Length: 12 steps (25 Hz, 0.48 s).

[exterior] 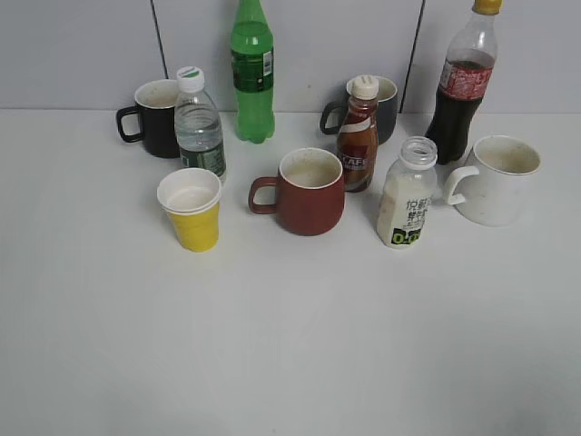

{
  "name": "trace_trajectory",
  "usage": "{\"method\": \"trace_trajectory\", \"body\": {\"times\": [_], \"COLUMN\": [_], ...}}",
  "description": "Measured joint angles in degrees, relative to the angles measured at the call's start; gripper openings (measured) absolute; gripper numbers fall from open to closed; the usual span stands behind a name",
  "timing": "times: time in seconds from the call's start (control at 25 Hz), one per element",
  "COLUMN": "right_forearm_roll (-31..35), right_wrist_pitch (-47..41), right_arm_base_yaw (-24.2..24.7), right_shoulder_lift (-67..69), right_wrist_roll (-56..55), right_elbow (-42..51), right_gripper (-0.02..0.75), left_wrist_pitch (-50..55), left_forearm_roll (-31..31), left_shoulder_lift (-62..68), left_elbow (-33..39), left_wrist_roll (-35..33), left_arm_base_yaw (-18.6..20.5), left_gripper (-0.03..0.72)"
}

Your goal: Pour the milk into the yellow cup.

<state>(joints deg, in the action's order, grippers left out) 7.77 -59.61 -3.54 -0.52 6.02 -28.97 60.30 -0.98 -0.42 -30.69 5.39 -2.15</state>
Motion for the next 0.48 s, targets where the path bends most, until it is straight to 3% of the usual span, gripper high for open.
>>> {"method": "trace_trajectory", "body": {"times": [0.48], "right_forearm_roll": [0.0], "right_wrist_pitch": [0.0], "right_arm_base_yaw": [0.0], "right_shoulder_lift": [0.0], "right_wrist_roll": [0.0], "right_elbow": [0.0], "right_gripper": [0.501], "left_wrist_pitch": [0.0], "left_forearm_roll": [0.0], "left_shoulder_lift": [0.0], "left_elbow": [0.0], "left_wrist_roll": [0.0], "left_arm_base_yaw": [0.0], "left_gripper": [0.505]}}
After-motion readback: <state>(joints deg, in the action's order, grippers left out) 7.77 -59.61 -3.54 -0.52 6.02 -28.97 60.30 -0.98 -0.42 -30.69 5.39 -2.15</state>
